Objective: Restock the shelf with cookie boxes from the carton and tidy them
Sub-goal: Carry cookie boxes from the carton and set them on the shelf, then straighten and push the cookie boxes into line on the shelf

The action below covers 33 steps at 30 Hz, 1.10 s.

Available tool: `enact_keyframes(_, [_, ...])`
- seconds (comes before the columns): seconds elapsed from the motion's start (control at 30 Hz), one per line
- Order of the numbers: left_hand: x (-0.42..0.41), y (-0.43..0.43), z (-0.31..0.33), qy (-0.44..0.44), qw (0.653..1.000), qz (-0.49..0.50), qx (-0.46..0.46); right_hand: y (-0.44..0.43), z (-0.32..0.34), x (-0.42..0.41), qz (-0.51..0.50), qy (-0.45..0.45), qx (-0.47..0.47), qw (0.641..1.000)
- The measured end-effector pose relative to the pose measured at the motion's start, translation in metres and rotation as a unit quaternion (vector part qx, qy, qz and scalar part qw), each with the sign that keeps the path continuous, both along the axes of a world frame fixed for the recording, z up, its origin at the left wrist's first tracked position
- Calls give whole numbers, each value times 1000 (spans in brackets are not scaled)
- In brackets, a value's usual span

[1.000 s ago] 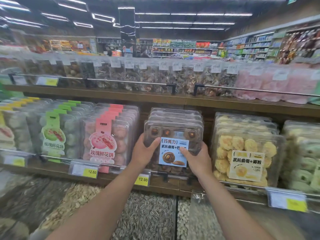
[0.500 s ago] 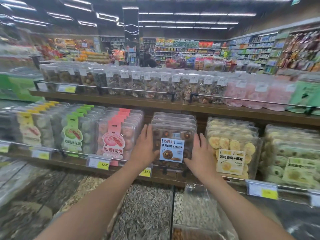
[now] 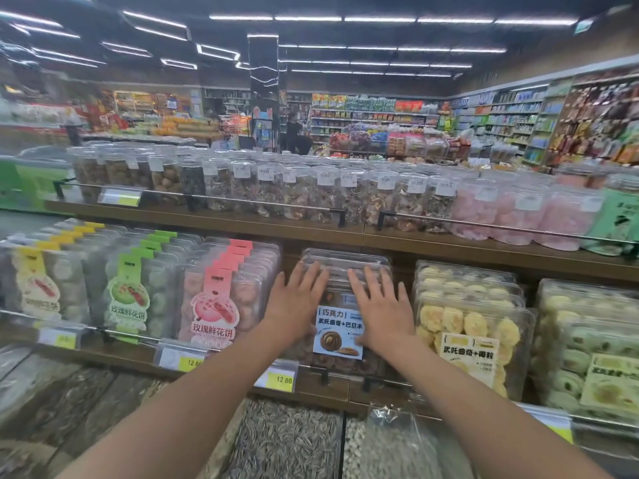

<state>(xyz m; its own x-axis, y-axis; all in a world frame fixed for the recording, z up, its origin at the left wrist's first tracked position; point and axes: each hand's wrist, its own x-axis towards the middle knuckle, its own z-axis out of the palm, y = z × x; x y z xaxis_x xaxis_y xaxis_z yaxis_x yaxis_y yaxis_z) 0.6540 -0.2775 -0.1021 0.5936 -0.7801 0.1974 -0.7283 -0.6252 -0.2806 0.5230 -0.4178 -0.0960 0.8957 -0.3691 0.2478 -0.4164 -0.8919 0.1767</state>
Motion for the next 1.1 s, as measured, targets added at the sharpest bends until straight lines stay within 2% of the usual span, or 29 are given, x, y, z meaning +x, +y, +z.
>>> enact_keyframes(0.17, [3,-1,-4,-54,998,-3,-12,1,-1,1,13,-49,-28,998])
enact_keyframes(0.3, [7,-6,-6,-48,998,9,-35,5,0,6,-3,-80,-31,996])
enact_keyframes(0.6, [21,1,-8,-17,996,-53,-65,3,3,5,-21,-72,-27,997])
enact_keyframes(1.1, [22,2,-7,-5,994,-72,-84,0,13,1,-13,-59,23,998])
